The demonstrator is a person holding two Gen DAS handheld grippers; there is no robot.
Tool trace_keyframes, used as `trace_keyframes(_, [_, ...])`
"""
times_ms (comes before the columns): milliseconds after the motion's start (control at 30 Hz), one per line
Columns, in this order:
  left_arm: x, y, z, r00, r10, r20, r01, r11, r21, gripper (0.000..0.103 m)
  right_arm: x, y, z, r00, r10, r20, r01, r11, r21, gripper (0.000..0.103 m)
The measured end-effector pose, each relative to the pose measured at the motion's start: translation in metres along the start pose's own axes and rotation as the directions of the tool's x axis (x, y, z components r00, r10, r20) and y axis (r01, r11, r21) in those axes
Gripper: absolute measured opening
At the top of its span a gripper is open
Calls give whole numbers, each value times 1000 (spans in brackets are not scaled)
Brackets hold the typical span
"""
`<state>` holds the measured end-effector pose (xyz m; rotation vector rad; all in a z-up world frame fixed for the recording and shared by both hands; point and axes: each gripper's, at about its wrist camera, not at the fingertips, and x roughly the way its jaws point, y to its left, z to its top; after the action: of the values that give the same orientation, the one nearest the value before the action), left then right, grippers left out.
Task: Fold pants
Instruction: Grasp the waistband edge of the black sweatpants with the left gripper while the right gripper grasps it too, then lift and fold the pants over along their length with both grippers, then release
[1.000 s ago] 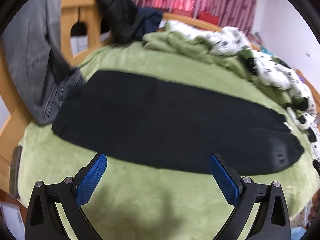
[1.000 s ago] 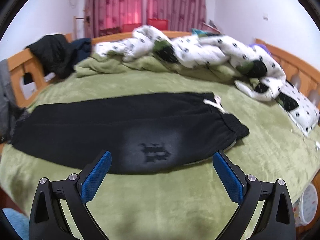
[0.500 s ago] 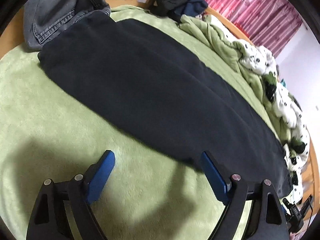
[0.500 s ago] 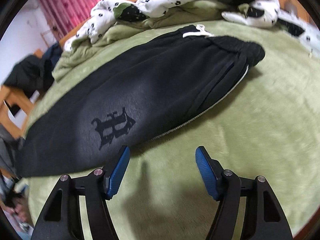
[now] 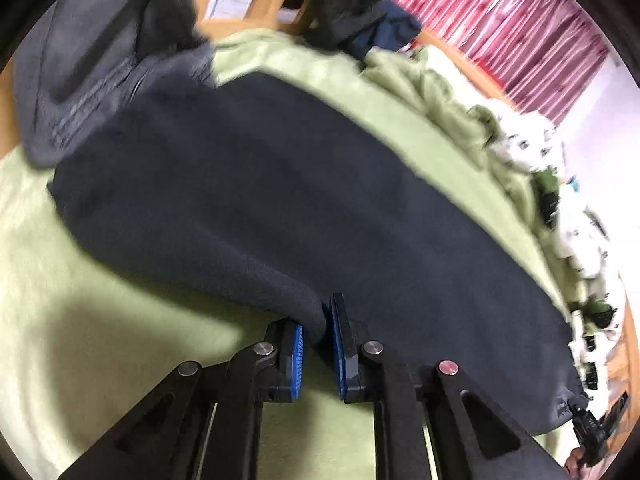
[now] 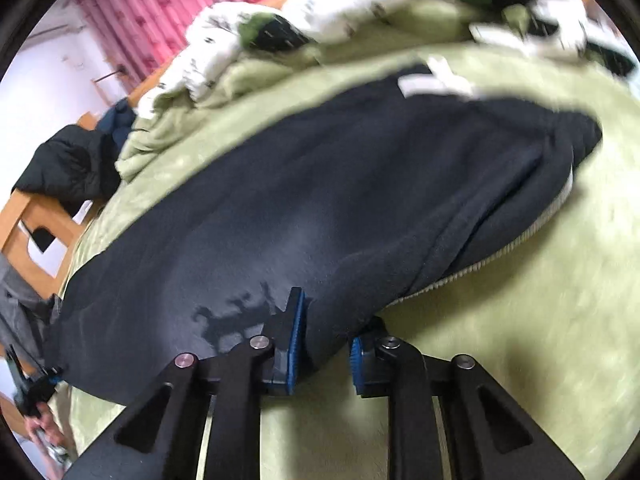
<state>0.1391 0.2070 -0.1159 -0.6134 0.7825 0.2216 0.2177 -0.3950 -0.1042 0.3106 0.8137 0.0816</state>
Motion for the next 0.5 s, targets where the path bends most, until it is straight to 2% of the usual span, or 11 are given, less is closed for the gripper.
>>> trace_keyframes(100, [-9, -24, 27, 999, -16, 52, 12, 998, 67, 12, -14, 17, 28, 997, 24, 74, -20, 998, -56, 17])
trace_keyframes(233, [0, -56, 64, 994, -11, 110, -3, 992, 127, 12, -11, 23, 68, 991, 62, 121, -56, 997, -57, 17])
trace_keyframes(400, [31, -86, 88, 982, 26, 188, -59, 984, 168, 12, 26, 35, 101, 990, 53, 130, -41, 995, -93, 17])
trace_keyframes(500, [59, -96, 97, 980, 48, 192, -84, 979, 184, 12, 53, 42, 115, 991, 22, 130, -7, 993, -117, 17])
